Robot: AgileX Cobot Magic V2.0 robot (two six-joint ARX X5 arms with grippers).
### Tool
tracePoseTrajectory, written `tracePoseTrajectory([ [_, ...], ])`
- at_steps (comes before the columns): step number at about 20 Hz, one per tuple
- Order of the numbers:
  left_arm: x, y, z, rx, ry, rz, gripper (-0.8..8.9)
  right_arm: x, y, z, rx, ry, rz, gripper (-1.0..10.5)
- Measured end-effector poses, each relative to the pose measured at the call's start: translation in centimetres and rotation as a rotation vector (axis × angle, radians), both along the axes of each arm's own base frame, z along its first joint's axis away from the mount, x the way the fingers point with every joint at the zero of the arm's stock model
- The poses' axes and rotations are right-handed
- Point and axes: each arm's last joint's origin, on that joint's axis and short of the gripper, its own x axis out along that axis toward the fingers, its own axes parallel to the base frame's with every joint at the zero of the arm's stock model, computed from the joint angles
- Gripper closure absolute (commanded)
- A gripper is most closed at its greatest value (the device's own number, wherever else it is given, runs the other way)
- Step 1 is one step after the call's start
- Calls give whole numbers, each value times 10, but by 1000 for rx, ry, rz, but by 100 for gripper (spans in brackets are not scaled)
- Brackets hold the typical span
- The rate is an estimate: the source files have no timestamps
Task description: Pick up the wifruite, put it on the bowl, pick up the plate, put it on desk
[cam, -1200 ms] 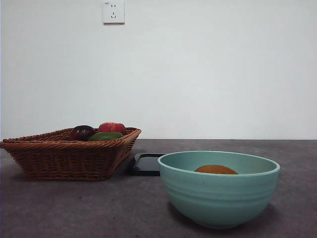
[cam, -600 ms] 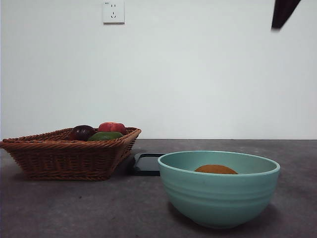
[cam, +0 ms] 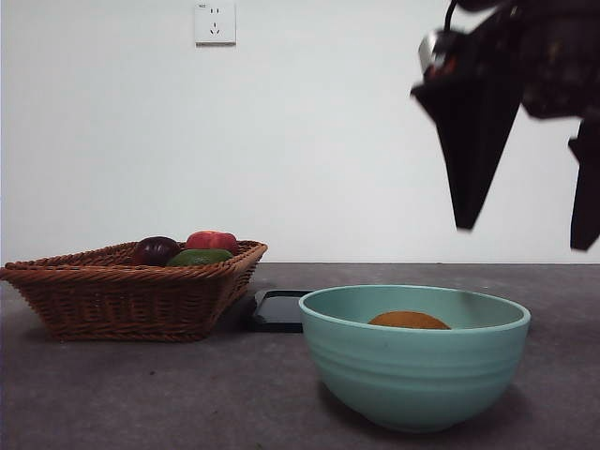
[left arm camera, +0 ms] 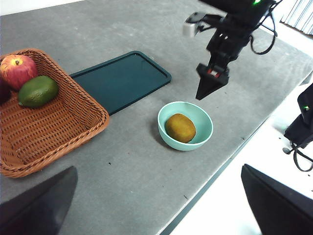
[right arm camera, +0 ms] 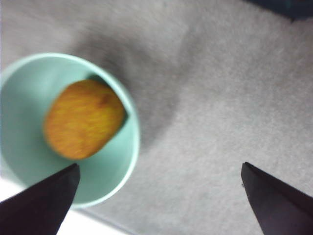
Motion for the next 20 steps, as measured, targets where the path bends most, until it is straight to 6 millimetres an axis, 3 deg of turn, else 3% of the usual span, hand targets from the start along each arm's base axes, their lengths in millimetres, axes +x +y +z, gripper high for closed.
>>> tracePoseTrajectory([
  [7, 0, 0, 0, 0, 0, 0, 252, 18, 11, -35, -62, 97, 1, 305],
  [11, 0, 0, 0, 0, 0, 0, 252, 25, 15, -48, -77, 121, 1, 465],
  [15, 0, 0, 0, 0, 0, 0, 252, 27, 17, -53, -76, 124, 4, 747],
  [20, 0, 0, 0, 1, 0, 0, 252, 26, 25, -53, -19, 123, 31, 880],
])
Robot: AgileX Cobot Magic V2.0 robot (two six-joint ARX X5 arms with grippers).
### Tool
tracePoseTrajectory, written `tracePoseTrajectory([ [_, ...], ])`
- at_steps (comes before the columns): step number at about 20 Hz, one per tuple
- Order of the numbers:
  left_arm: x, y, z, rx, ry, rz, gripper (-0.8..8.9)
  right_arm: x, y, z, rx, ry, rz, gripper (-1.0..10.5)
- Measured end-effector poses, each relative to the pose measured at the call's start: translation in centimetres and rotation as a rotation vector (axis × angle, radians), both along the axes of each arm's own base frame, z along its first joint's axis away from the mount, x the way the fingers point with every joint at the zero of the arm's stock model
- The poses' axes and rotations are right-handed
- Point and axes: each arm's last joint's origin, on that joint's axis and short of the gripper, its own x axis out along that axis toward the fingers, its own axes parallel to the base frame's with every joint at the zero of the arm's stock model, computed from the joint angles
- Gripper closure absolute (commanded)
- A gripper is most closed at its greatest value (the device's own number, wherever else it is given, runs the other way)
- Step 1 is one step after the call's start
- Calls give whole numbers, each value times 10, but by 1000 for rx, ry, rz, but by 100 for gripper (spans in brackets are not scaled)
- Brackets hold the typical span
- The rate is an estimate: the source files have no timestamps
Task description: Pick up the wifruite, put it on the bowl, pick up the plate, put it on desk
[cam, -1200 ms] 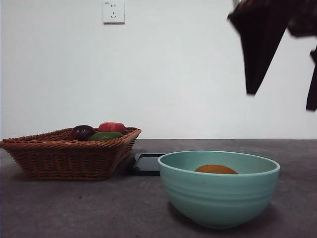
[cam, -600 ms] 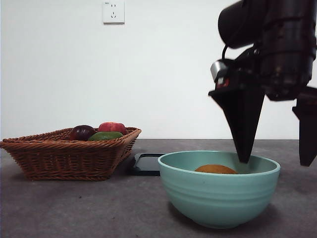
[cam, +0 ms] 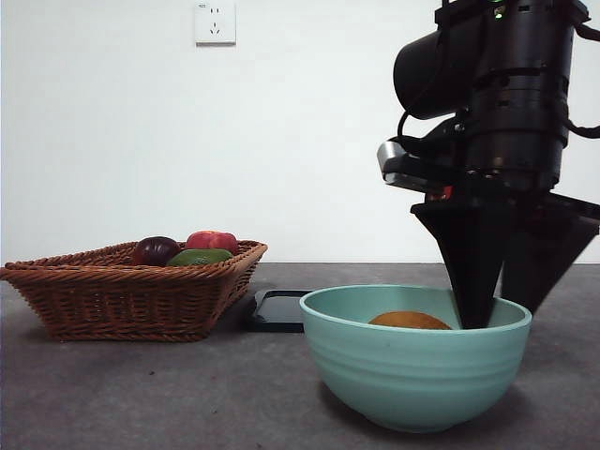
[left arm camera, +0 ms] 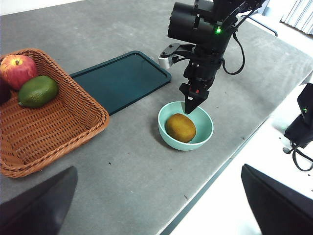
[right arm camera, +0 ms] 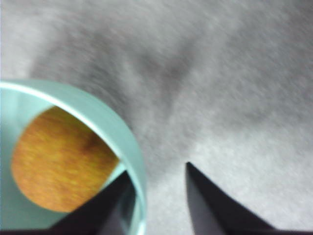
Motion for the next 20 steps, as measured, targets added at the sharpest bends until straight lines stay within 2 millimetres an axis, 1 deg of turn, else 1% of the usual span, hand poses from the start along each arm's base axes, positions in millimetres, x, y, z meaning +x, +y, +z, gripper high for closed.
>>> tracePoseTrajectory([
  [1, 0, 0, 0, 0, 0, 0, 252, 0, 1, 0, 1, -1, 3, 935],
  [9, 0, 0, 0, 0, 0, 0, 252, -4, 6, 0, 1, -2, 24, 939],
  [11, 0, 0, 0, 0, 0, 0, 252, -1, 5, 5, -2, -5, 17, 939],
  [13, 0, 0, 0, 0, 0, 0, 252, 6, 6, 15, 10, -37, 12, 939],
  [16, 0, 0, 0, 0, 0, 0, 252, 18, 7, 36, 18, -100, -1, 939],
  [18, 0, 0, 0, 0, 0, 0, 252, 31, 6, 48, 22, -113, -8, 939],
  [20, 0, 0, 0, 0, 0, 0, 252, 49, 5, 56, 19, -117, -22, 939],
])
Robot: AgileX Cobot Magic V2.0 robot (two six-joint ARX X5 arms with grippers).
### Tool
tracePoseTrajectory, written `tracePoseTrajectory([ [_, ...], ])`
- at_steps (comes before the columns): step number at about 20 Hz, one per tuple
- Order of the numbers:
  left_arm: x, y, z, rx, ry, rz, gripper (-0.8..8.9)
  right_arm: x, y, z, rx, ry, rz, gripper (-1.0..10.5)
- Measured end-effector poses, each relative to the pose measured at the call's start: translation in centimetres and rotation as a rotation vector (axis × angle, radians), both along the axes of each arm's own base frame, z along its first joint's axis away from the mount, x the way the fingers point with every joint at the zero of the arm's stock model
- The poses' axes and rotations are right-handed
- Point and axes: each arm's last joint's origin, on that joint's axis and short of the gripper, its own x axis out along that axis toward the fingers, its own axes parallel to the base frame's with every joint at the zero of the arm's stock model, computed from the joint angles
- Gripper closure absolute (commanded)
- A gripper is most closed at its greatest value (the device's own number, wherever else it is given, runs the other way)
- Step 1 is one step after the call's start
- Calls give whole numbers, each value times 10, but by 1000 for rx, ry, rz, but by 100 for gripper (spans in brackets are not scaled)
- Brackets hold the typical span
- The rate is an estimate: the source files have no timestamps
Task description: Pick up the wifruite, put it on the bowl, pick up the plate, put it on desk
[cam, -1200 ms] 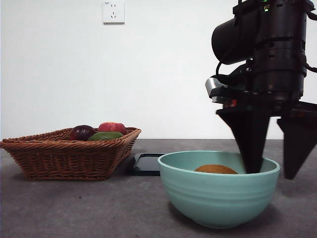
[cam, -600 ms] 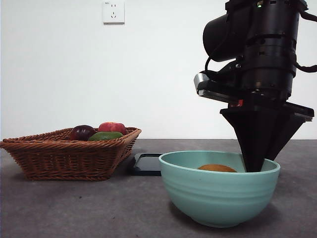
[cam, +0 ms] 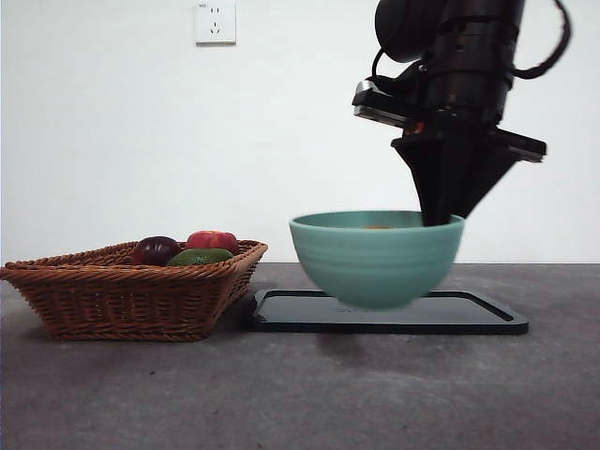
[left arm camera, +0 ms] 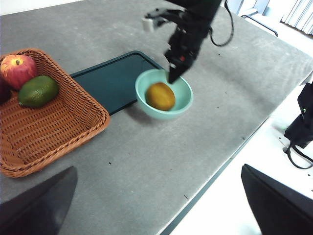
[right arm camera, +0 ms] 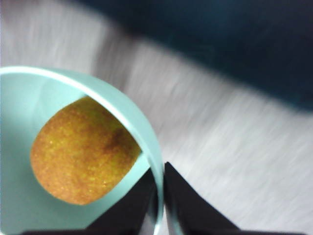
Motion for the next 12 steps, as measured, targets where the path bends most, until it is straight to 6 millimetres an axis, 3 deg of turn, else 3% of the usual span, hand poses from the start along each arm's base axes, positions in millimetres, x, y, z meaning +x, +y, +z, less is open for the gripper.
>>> tracePoseTrajectory([
  [6, 0, 0, 0, 0, 0, 0, 252, 63, -6, 11, 2, -17, -54, 939],
  [12, 0, 0, 0, 0, 0, 0, 252, 109, -7, -4, -4, 3, -77, 939],
])
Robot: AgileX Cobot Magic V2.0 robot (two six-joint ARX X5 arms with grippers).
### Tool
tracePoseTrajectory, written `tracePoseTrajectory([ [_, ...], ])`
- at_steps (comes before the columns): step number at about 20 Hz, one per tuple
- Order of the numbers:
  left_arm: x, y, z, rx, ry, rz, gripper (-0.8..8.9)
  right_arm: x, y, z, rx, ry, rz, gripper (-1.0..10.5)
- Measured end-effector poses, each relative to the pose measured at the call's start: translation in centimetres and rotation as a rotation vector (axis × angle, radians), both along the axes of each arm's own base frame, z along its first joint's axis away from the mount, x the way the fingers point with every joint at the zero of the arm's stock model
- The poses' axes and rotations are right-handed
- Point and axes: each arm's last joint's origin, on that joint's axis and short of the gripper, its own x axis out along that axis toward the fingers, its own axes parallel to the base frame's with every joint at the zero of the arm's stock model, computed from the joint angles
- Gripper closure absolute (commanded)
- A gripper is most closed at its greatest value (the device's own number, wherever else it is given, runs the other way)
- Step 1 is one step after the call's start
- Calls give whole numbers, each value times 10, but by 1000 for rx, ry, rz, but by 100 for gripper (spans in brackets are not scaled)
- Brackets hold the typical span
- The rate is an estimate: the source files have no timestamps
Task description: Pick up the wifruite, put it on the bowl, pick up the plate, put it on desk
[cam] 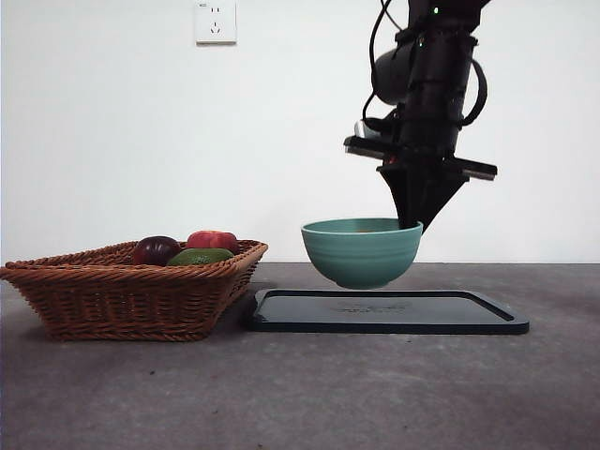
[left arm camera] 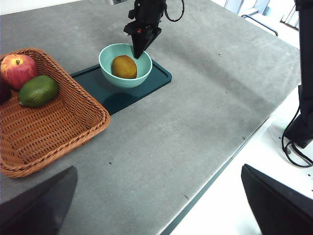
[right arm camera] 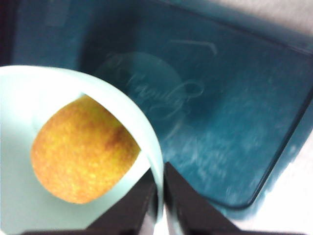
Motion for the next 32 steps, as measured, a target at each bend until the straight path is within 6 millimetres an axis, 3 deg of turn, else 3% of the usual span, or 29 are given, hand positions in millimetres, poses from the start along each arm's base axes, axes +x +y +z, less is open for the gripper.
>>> tracePoseTrajectory([
  [6, 0, 0, 0, 0, 0, 0, 252, 14, -3, -32, -5, 75, 1, 939],
  [10, 0, 0, 0, 0, 0, 0, 252, 14, -3, -35, -6, 83, 10, 936],
  [11, 0, 0, 0, 0, 0, 0, 252, 14, -3, -35, -11, 87, 9, 909],
  [13, 0, 0, 0, 0, 0, 0, 252, 14, -3, -35, -13, 88, 11, 631],
  [14, 0, 0, 0, 1, 0, -1, 252, 14, -4, -34, -18, 87, 9, 548],
  [16, 0, 0, 0, 1, 0, -1, 252, 12, -8, -24, -42, 71, 2, 528],
  [18, 0, 0, 0, 0, 0, 0, 252, 1, -13, 5, -63, 18, -4, 481],
  [22, 0, 0, 0, 0, 0, 0, 252, -43, -29, 92, -85, -189, -22, 398],
  [26, 0, 0, 0, 0, 0, 0, 252, -114, -44, 160, -18, -383, -9, 398],
  [29, 0, 0, 0, 0, 0, 0, 252, -168, -60, 176, 11, -443, 7, 398],
  [32, 0, 0, 0, 0, 0, 0, 252, -216, -75, 169, 22, -456, 31, 398],
])
